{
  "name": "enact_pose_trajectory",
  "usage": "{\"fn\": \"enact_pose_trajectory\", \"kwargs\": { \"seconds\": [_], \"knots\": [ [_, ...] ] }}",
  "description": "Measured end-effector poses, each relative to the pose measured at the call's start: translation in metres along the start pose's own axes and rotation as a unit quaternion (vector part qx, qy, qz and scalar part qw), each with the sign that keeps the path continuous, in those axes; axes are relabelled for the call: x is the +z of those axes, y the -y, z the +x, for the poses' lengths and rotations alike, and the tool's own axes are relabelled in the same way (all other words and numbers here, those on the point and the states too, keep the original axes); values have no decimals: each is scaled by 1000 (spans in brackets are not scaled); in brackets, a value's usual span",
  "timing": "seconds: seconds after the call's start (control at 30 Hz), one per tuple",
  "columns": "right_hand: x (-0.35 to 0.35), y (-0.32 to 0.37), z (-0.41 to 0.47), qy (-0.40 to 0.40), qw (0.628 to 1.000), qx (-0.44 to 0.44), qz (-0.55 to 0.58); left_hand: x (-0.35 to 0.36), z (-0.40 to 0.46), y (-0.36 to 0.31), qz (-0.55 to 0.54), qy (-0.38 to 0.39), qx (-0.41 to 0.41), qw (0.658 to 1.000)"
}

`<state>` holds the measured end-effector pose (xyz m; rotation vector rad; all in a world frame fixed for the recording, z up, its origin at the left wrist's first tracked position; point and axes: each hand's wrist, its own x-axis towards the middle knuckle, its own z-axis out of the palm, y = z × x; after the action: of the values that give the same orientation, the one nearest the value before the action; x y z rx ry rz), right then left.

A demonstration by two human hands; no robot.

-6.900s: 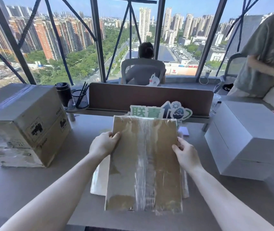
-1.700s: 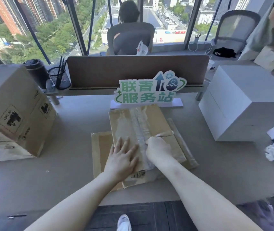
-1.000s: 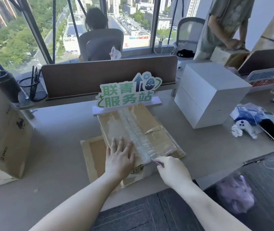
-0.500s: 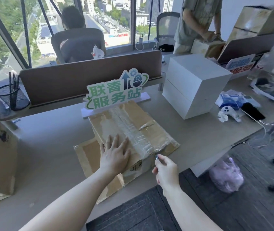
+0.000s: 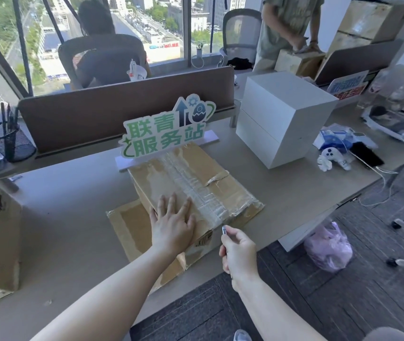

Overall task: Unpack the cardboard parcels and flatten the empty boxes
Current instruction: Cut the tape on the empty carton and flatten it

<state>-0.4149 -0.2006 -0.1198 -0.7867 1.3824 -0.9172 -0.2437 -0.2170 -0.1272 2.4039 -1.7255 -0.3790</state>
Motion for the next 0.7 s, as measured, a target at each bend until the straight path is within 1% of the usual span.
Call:
{"fn": "enact_pose_trajectory", "kwargs": {
  "seconds": [0.27,0.5,0.63,0.7],
  "knots": [
    [3,-4,-8,8,1000,1,6,-1,-2,-1,-3,-4,0,1000],
    [10,-8,-20,39,999,12,-18,-1,-1,1,-5,2,2,1000],
    [-10,1,-20,75,996,15,-50,-1,-1,4,-5,6,11,1000],
    [-23,6,-18,64,995,-7,-70,-2,-1,7,-8,7,18,1000]
  ]
}}
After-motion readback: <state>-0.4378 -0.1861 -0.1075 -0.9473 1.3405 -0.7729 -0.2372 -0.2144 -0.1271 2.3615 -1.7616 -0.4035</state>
